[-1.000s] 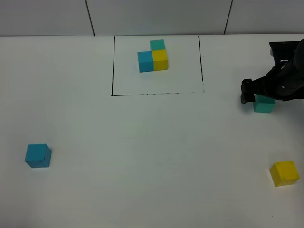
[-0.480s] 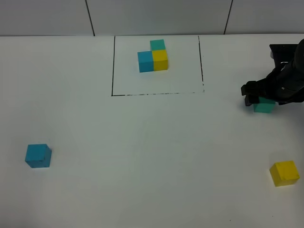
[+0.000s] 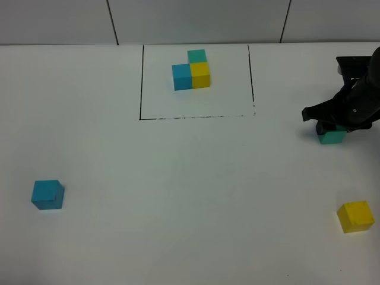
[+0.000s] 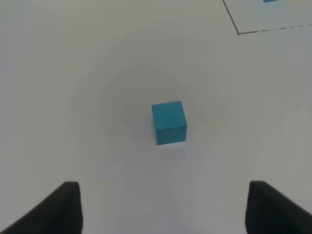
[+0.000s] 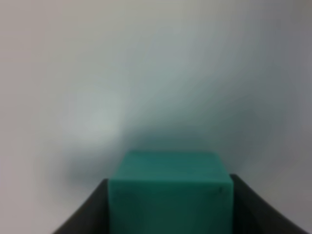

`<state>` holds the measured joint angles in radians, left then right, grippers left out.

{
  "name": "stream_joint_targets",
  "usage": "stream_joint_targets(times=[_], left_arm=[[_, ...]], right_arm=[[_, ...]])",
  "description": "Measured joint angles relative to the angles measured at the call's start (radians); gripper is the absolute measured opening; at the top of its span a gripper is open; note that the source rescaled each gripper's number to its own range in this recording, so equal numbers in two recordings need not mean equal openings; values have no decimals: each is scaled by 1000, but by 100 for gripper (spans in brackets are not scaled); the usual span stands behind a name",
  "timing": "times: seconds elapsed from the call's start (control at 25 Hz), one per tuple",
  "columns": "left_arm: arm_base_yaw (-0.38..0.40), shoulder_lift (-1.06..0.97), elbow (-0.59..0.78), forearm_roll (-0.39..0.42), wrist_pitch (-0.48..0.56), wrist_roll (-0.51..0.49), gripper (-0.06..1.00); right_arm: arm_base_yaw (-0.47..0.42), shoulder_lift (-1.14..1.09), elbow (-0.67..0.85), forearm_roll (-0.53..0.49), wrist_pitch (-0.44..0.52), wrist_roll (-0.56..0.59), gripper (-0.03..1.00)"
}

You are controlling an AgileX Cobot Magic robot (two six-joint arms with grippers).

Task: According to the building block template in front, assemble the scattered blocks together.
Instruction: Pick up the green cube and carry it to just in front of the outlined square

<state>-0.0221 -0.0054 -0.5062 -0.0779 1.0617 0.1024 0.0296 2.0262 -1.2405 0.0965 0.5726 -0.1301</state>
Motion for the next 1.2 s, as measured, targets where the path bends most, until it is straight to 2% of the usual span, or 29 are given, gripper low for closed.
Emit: stream_joint_targets(times=[0.16,0.32,0.4,0.48,0.64,0.76,0.96,1.2], left_arm=[[0,0,0,0,0,0,75],[0,0,0,0,0,0,75],[0,0,0,0,0,0,75],[0,0,0,0,0,0,75],[0,0,0,0,0,0,75],[0,0,0,0,0,0,75],[0,0,0,0,0,0,75],[0,0,0,0,0,0,75]], right_arm=[[57,-37,-62,-45,156,-151,3],[221,-81,-119,-71,354,-447,3],[316,-84,-125,-78,406,-582,3],[404,-83,-125,-78,403,-659,3],[489,-82,-125,-87,317,-767,3],[512,-69,-136,-80,296,-833,3],[513,10,-232,-75,363,-931,3],[513,92,-357,-75,381,-976,3]])
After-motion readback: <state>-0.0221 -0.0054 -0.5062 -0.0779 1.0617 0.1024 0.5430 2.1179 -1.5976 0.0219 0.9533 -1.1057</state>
